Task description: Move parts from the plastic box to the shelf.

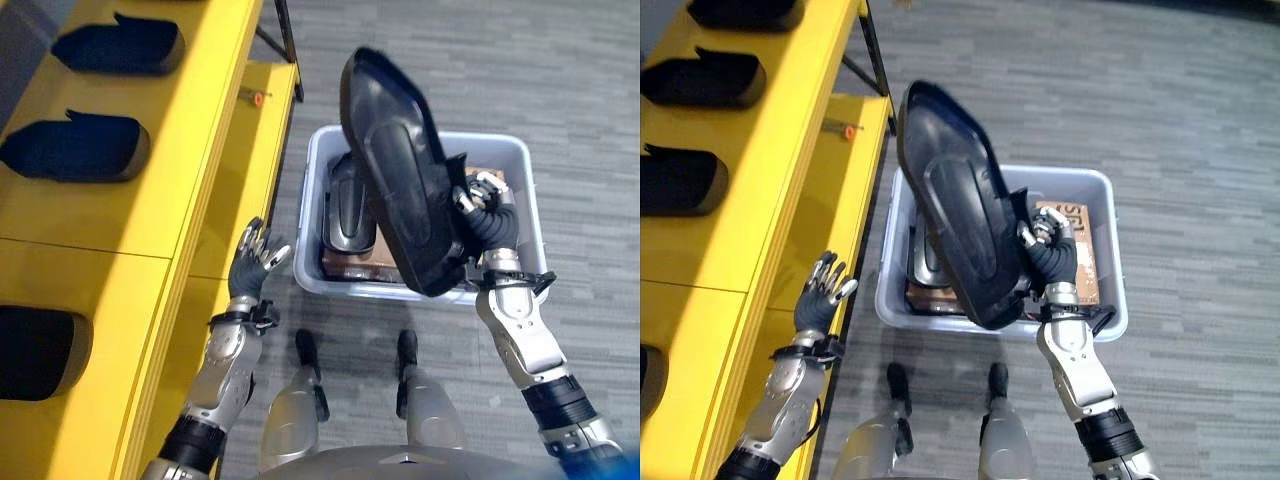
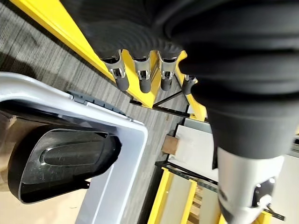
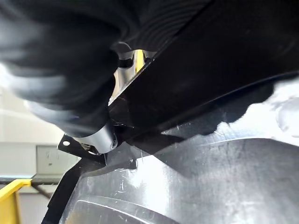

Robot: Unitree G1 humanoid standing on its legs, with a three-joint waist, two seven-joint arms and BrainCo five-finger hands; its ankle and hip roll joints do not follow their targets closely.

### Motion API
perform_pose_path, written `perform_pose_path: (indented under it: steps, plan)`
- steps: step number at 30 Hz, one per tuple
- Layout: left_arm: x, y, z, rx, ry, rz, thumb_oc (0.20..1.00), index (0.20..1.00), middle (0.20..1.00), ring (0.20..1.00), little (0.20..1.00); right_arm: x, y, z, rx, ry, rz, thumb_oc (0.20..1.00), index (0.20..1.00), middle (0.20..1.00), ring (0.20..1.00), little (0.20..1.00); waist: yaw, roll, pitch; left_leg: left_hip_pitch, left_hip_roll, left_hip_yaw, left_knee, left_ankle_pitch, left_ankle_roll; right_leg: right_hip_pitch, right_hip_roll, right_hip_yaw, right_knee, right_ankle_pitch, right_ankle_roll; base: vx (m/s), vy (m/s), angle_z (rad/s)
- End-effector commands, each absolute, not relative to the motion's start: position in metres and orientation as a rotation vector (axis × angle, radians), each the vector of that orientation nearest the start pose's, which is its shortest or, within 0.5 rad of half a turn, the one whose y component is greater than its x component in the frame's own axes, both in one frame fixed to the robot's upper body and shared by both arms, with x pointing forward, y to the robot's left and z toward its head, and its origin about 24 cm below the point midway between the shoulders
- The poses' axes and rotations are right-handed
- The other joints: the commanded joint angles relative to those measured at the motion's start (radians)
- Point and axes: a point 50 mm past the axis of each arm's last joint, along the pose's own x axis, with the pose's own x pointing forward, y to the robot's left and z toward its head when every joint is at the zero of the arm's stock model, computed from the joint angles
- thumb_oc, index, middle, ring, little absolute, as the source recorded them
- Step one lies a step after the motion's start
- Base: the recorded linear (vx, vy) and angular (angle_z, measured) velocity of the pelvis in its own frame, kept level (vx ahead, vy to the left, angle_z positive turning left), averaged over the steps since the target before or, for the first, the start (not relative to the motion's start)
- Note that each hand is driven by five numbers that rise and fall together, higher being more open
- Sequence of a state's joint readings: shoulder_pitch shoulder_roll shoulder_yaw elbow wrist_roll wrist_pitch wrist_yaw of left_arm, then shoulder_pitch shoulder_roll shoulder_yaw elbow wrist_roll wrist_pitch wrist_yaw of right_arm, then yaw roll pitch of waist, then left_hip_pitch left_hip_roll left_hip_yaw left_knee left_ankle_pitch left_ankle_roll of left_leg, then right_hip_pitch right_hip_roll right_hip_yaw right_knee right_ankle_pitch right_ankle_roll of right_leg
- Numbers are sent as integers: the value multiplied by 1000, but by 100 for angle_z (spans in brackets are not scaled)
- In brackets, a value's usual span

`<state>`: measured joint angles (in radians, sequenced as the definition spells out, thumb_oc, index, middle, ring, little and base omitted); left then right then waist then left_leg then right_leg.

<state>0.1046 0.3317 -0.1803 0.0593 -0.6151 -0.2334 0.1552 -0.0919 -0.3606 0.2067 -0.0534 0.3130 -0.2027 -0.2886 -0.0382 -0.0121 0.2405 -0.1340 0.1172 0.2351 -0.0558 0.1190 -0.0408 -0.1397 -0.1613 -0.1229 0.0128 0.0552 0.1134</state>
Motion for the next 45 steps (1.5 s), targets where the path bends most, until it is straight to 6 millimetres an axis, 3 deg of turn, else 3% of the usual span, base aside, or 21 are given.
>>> perform_pose_path:
  steps: [1,8,10,13,14,15,16,21,23,26,27,32,33,36,38,39,41,42,43,44,45]
  plan:
    - [229,201,31,-249,-19,55,1000,1000,1000,1000,1000,263,-171,108,132,-354,20,200,200,200,200,200,29,-1,-93,42,85,-62,12,41,-66,-1,11,-36,165,-84,18,58,-137,9]
    - [213,209,17,-288,39,130,1000,1000,1000,1000,1000,264,-162,106,174,-330,83,200,200,200,200,200,56,-10,-137,125,135,-72,6,60,-69,61,60,-59,236,-164,-22,16,-157,6]
    - [206,211,10,-325,62,173,1000,1000,1000,1000,1000,269,-159,114,174,-356,111,200,200,200,200,200,103,-8,-118,68,164,-130,-27,214,-125,76,92,-143,237,-192,-52,-219,-265,25]
    - [207,208,9,-311,73,155,1000,1000,1000,1000,1000,268,-167,116,152,-367,91,200,200,200,200,200,100,-15,-107,16,156,-89,-22,235,-111,84,73,-204,221,-187,-60,-140,-99,101]
    - [210,208,9,-302,75,149,1000,1000,1000,1000,1000,266,-174,116,135,-371,70,200,200,200,200,200,85,-23,-103,4,165,3,5,220,-95,89,61,-245,205,-179,-66,-131,-109,105]
    - [212,207,9,-294,75,138,1000,1000,1000,1000,1000,263,-180,114,123,-363,48,200,200,200,200,200,70,-34,-103,14,163,41,39,171,-96,92,44,-264,206,-185,-60,-174,-88,235]
    - [215,204,12,-292,66,114,1000,1000,1000,1000,1000,256,-190,108,110,-339,13,200,200,200,200,200,55,-42,-96,20,177,48,135,89,-89,87,16,-304,209,-172,-56,-128,-6,221]
    - [219,198,17,-300,50,84,1000,1000,1000,1000,1000,239,-204,87,155,-257,-63,200,200,200,200,200,28,-39,-102,103,229,69,151,13,-98,97,-65,-382,259,-163,-33,-37,183,91]
    - [220,195,18,-300,50,63,1000,1000,1000,1000,1000,234,-208,82,177,-234,-83,200,200,200,200,200,20,-28,-99,109,202,84,118,-24,-84,96,-110,-404,295,-151,-9,21,344,69]
    - [218,207,23,-272,28,71,1000,1000,1000,1000,1000,225,-214,69,202,-181,-121,200,200,200,200,200,24,-41,-65,33,140,52,230,-108,-64,118,-187,-423,294,-98,18,48,424,96]
    - [212,217,23,-259,26,106,1000,1000,1000,1000,1000,224,-212,66,204,-169,-116,200,200,200,200,200,42,-57,-61,11,89,42,240,-138,-40,133,-216,-419,240,-33,49,69,420,54]
    - [207,223,25,-238,19,116,1000,1000,1000,1000,1000,228,-203,66,192,-168,-68,200,200,200,200,200,68,-83,-59,-24,35,20,252,-164,-13,148,-235,-421,165,50,83,50,237,19]
    - [206,226,25,-228,18,124,1000,1000,1000,1000,1000,232,-198,68,188,-174,-42,200,200,200,200,200,90,-92,-59,-56,-8,-3,272,-188,9,161,-255,-423,125,110,106,66,250,41]
    - [205,228,27,-218,9,130,1000,1000,1000,1000,1000,234,-195,70,189,-178,-31,200,200,200,200,200,97,-89,-66,-82,-55,-25,283,-210,37,165,-274,-388,98,167,121,119,329,65]
    - [206,230,27,-200,9,134,1000,1000,1000,1000,1000,233,-196,68,189,-171,-37,200,200,200,200,200,88,-81,-83,-67,-90,-38,239,-206,56,154,-269,-321,112,183,114,113,285,37]
    - [208,230,29,-187,0,127,1000,1000,1000,1000,1000,233,-196,66,207,-168,-39,200,200,200,200,200,71,-76,-88,-58,-116,-51,193,-174,72,125,-253,-250,136,206,91,116,263,32]
    - [210,232,30,-162,-6,124,1000,1000,1000,1000,1000,232,-195,64,216,-155,-31,200,200,200,200,200,46,-54,-94,-15,-125,-79,108,-140,81,54,-172,-122,196,171,64,133,241,68]
    - [212,231,31,-152,-7,117,1000,1000,1000,1000,1000,231,-193,64,226,-157,-20,200,200,200,200,200,29,-44,-94,6,-125,-93,69,-118,82,19,-99,-60,226,128,43,75,135,91]
    - [212,231,31,-152,-7,117,1000,1000,1000,1000,1000,232,-193,64,226,-158,-20,200,200,200,200,200,30,-44,-96,4,-124,-91,65,-114,82,14,-99,-59,228,128,42,83,112,63]
    - [213,230,29,-148,1,114,1000,1000,1000,1000,1000,231,-193,63,230,-155,-8,200,200,200,200,200,11,-40,-95,28,-117,-101,29,-94,78,-32,-2,-16,250,49,9,90,66,30]
    - [213,230,29,-146,2,108,1000,1000,1000,1000,1000,230,-194,62,230,-148,-4,200,200,200,200,200,1,-42,-91,46,-122,-116,11,-87,74,-51,48,11,238,11,7,119,72,10]
